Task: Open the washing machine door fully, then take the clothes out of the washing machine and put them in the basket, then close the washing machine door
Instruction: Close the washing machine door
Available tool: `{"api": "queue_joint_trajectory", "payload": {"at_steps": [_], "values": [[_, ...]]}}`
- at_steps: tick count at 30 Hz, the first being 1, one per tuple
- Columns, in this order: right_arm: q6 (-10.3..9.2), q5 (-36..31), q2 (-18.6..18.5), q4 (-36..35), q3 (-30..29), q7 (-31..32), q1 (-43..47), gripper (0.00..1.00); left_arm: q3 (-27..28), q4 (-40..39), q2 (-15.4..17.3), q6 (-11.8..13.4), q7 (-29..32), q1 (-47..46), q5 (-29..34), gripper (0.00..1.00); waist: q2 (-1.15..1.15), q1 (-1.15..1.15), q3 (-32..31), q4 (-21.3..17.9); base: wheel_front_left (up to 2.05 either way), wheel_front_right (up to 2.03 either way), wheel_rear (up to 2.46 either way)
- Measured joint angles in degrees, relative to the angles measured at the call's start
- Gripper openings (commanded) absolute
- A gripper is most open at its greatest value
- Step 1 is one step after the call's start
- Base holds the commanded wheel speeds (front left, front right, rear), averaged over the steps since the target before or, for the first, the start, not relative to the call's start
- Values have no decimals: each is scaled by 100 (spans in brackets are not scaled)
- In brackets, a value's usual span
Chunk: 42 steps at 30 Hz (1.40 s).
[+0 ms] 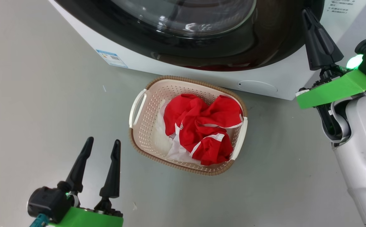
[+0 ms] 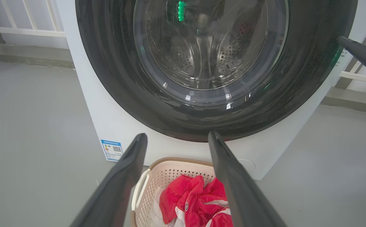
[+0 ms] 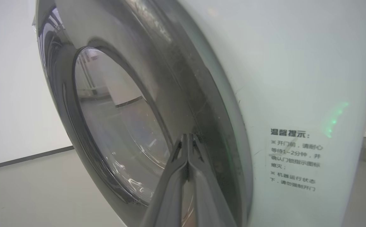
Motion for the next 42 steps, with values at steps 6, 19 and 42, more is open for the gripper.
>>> {"api": "queue_joint_trajectory", "payload": {"at_steps": [6,19,42], "values": [[-11,-30,5,52,56,5,-1,0,1,21,-1,0,0,0,1,100,0,0,-98,-46,0,0,0],[-59,-30,-93,-7,315,4,1051,100,86,202,0,0,0,157,183,100,0,0,-692,-256,0,0,0],[-59,-33,87,-379,91,11,3109,100,407,559,149,0,0,789,333,100,0,0,-1673,-1185,0,0,0]]}}
